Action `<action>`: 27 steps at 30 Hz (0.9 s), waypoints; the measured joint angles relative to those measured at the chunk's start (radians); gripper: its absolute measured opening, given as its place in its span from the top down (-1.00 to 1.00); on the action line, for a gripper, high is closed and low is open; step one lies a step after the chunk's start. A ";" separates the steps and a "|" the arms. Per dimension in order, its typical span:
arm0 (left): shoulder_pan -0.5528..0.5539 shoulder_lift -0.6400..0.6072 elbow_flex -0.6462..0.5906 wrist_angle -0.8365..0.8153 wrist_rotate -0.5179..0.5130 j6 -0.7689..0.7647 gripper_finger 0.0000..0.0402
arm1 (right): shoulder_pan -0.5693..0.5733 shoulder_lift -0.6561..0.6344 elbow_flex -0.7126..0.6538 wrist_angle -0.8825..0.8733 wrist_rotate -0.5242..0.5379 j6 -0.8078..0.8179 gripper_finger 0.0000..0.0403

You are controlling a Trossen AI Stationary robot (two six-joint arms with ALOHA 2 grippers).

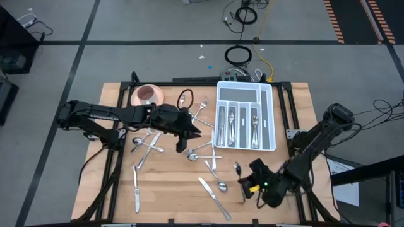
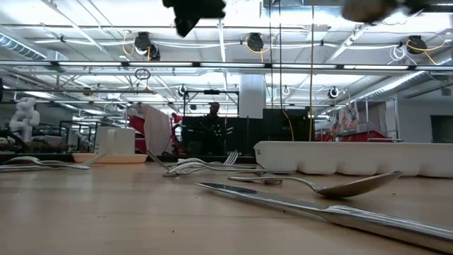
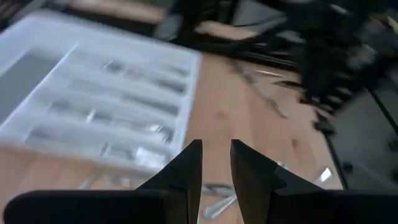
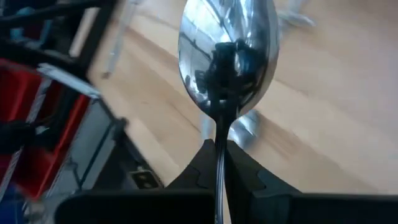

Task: Sort silverware
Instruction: Put the silver spoon into the white silverware tray

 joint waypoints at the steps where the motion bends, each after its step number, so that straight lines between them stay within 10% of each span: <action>1: 0.000 0.000 0.000 0.017 0.036 0.049 0.56 | -0.024 -0.013 0.000 0.033 -0.011 -0.069 1.00; 11: -0.012 0.000 0.000 0.136 0.178 0.388 0.56 | -0.244 -0.093 0.000 0.321 -0.260 -0.582 1.00; 27: -0.082 0.012 0.000 0.178 0.090 0.845 0.56 | -0.393 -0.096 0.000 0.404 -0.470 -0.753 1.00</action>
